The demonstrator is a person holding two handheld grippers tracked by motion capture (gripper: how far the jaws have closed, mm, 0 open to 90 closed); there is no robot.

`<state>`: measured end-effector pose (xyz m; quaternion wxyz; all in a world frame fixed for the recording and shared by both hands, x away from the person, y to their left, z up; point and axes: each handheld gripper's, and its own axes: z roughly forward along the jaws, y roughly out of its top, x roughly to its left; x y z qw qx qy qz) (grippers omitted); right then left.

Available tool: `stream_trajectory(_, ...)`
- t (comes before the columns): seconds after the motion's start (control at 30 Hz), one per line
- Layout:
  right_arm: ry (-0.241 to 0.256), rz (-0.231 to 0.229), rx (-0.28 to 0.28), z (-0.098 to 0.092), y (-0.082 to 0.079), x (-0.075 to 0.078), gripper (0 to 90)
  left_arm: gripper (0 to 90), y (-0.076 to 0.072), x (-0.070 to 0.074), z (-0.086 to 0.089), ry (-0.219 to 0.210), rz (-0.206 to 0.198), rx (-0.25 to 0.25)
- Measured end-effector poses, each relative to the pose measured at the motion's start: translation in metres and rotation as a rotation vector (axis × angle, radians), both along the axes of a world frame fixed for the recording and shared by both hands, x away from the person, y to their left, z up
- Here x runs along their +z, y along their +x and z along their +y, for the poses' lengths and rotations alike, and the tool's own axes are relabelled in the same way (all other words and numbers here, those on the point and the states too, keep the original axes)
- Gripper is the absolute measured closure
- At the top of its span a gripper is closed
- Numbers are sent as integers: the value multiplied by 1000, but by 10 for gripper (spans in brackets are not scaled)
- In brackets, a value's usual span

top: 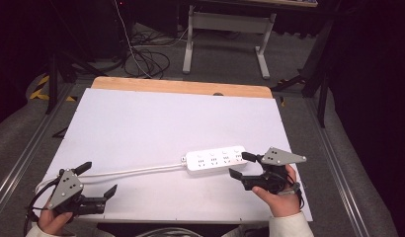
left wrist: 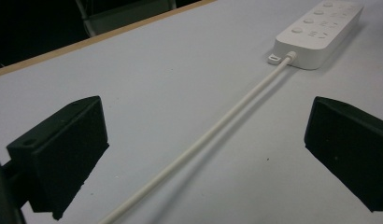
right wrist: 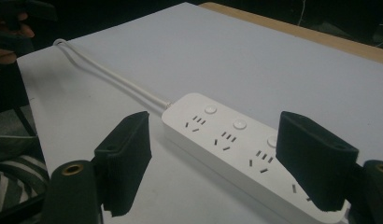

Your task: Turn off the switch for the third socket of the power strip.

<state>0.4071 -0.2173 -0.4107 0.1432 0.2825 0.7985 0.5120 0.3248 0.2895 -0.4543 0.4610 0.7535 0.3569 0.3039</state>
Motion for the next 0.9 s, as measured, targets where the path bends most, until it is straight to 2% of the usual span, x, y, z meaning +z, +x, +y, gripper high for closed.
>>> stream_trajectory(0.2, -2, -3, 4, -6, -4, -21, 254, 1, 0, 0, 0, -5, 3, -5)
stream_trajectory(0.37, 7, -7, 0, -8, -7, -32, 254, 1, 0, 0, 0, -2, 2, -7)
stream_trajectory(0.53, -42, 1, -32, -7, -9, -46, 254, 1, 0, -1, 0, -1, 7, -17)
stream_trajectory(0.73, -25, 3, -45, -10, -14, -57, 254, 1, 1, -1, 0, -13, 14, -16)
stream_trajectory(0.9, -39, 23, -48, -12, -16, -68, 250, 1, 1, -2, 0, 5, 8, -18)
